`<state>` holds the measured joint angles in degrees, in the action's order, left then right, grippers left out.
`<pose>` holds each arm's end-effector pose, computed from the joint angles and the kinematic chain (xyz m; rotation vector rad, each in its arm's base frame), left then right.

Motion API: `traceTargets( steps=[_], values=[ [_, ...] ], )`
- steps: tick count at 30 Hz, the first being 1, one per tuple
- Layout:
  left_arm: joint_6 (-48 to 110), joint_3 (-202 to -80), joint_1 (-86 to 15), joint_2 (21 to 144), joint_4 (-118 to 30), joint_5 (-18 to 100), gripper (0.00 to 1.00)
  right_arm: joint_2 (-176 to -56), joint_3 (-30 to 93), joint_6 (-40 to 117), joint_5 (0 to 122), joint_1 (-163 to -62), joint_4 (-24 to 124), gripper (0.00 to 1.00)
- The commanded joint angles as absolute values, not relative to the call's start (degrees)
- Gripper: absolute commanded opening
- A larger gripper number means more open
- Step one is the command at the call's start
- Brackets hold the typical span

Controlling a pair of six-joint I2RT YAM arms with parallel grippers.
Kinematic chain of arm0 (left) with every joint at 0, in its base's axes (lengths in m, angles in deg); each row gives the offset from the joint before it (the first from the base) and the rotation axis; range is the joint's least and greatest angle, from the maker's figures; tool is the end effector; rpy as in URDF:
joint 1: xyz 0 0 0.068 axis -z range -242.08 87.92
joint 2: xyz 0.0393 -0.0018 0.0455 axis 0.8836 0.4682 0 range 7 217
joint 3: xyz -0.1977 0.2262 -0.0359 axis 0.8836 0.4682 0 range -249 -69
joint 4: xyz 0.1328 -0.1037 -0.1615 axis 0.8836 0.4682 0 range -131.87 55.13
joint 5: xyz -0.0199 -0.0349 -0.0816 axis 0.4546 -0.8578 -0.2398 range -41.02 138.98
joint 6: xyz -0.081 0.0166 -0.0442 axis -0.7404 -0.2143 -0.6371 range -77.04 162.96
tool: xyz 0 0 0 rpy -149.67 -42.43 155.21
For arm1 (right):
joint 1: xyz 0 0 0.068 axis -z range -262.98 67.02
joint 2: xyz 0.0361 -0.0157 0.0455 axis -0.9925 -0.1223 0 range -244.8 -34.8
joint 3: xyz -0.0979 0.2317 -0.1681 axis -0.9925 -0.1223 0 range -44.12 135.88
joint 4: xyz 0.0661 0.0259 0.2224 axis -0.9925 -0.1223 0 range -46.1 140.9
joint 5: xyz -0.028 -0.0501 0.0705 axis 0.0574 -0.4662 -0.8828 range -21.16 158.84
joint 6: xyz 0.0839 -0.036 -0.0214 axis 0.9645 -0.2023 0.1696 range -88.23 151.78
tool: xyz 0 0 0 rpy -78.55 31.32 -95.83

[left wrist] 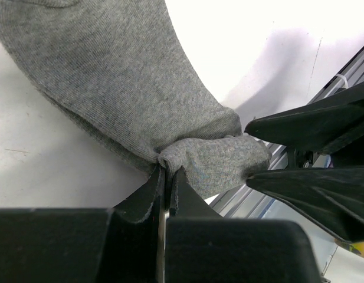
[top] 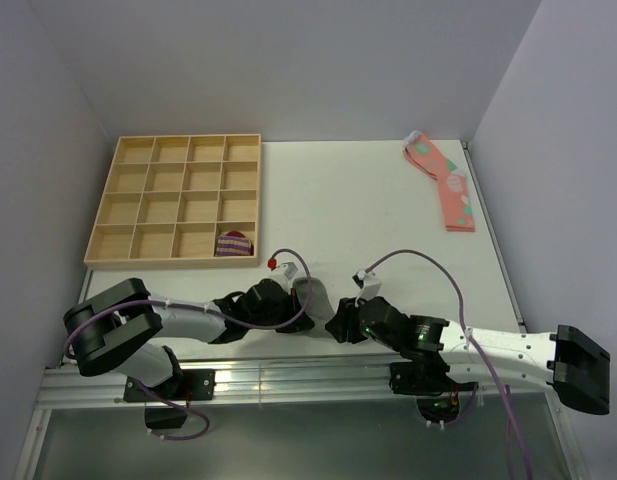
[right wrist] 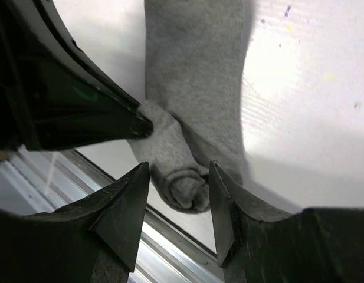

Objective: Roll the socks
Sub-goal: Roll the sock at the center of the board.

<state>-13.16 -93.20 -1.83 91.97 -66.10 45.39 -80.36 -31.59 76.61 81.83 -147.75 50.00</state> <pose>0.1337 -0.2446 0.1545 0.1285 2.4750 -1.1013 0.0839 0.1333 0.1698 -0.2576 2.2603 0.8391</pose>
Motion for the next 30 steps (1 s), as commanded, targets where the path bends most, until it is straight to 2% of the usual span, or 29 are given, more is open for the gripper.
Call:
traceTargets(
  steps=[1,11,15,23,26,30],
  values=[
    [-7.67,-91.23,-3.02,94.36,-51.46,47.93,0.00,-80.94,-29.44,78.09,85.71,-149.77,48.18,0.52],
    [-6.00,-92.55,-3.81,93.83,-49.17,47.31,0.00,-83.66,-29.45,80.20,89.14,-153.73,48.44,0.52],
    [-6.09,-92.73,-3.90,94.01,-49.08,46.79,0.00,-86.38,-29.44,82.83,89.67,-153.90,49.05,0.48],
    [-8.98,-91.85,-4.07,90.86,-45.83,48.72,0.00,-90.51,-31.56,90.40,87.92,-154.52,52.47,0.25],
    [-10.92,-90.01,-4.95,88.48,-45.57,48.72,0.00,-94.81,-27.88,90.74,86.68,-154.52,52.66,0.20],
    [-12.67,-87.55,-6.71,85.93,-45.65,50.37,0.01,-100.35,-26.11,91.97,84.32,-154.52,54.50,0.18]
  ],
)
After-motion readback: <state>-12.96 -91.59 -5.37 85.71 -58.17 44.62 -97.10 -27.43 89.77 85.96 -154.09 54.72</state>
